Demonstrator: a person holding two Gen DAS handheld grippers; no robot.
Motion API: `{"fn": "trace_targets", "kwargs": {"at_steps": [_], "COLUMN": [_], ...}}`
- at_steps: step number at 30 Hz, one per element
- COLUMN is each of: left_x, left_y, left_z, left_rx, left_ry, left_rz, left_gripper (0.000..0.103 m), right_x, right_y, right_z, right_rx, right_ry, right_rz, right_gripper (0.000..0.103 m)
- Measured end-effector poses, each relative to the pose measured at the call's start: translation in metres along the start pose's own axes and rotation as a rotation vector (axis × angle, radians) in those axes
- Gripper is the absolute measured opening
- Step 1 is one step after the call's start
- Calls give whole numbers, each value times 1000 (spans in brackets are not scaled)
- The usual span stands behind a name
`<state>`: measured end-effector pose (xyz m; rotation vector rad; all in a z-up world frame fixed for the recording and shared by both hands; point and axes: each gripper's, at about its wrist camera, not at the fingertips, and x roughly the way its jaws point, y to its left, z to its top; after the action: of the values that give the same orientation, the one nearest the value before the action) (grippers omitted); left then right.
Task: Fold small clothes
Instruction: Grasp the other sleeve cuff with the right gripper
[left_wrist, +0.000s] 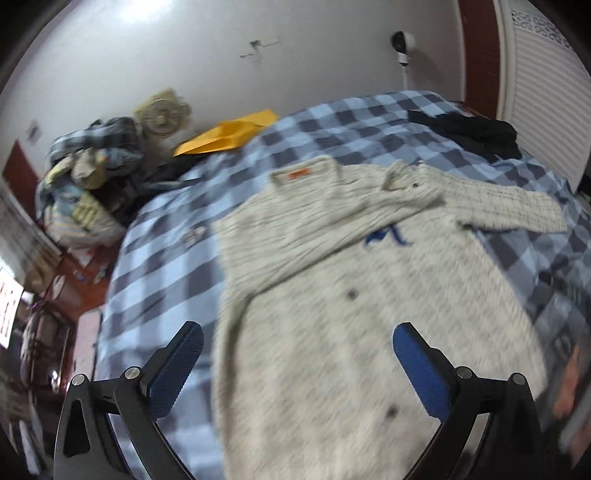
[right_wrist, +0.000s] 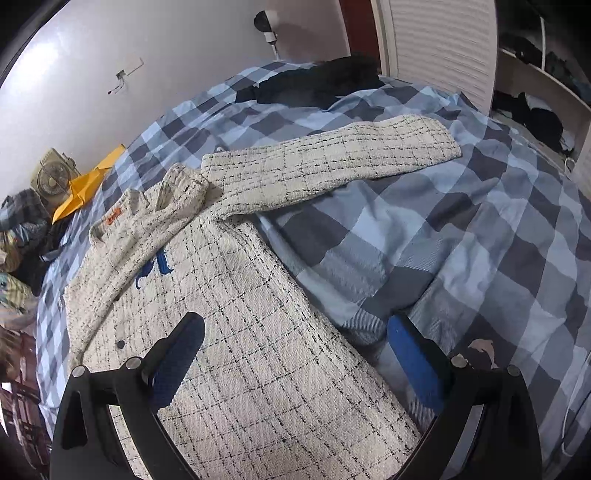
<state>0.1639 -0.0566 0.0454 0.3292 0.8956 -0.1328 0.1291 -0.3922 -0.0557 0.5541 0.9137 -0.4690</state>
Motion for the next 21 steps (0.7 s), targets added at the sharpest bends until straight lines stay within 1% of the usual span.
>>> {"fn": "trace_targets", "kwargs": {"at_steps": [2, 4, 7, 8, 10, 12, 15, 16, 17, 18, 19, 20, 21], "left_x": [-15, -21, -19, -14, -4, 8, 16, 17, 17, 17, 18, 19, 19], "left_y": [17, 28, 42, 46, 51, 56, 63, 65, 67, 68, 69, 68, 69], "left_z": [-27, -48, -75, -83, -94, -96, -96, -98, -97, -97, -96, -94, -93], "left_rx": [-18, -34, -64, -75, -84, -89, -106, -115, -128, -138, -143, -146, -149], "left_ry": [-19, -36, -64, -63, -22, 20, 54, 52, 48, 45, 46, 51, 50], "left_rz": [2, 4, -10, -16, -12, 10, 17, 10, -3, -13, -19, -26, -32], "left_gripper": [103, 103, 103, 103, 103, 103, 103, 103, 103, 103, 103, 103, 103], "right_x": [-2, -6, -14, -17, -26, -38, -63, -69, -75, -77, -81, -82, -79], "right_y": [-4, -10, -21, -24, -30, -32, -37, -41, -50, -57, -68, -76, -89], "right_z": [-1, -2, -4, -5, -5, 3, 29, 41, 59, 66, 82, 94, 113], "right_rx": [9, 18, 31, 33, 28, -12, -176, -229, -266, -274, -271, -262, -242], "right_ry": [-7, -7, 9, 11, 5, -7, -34, -29, -19, -17, -22, -28, -20], "right_rz": [-12, -28, -6, 2, 5, 9, -14, -29, -63, -84, -118, -137, -153], "right_gripper": [98, 98, 98, 98, 98, 98, 98, 98, 98, 98, 98, 98, 98]}}
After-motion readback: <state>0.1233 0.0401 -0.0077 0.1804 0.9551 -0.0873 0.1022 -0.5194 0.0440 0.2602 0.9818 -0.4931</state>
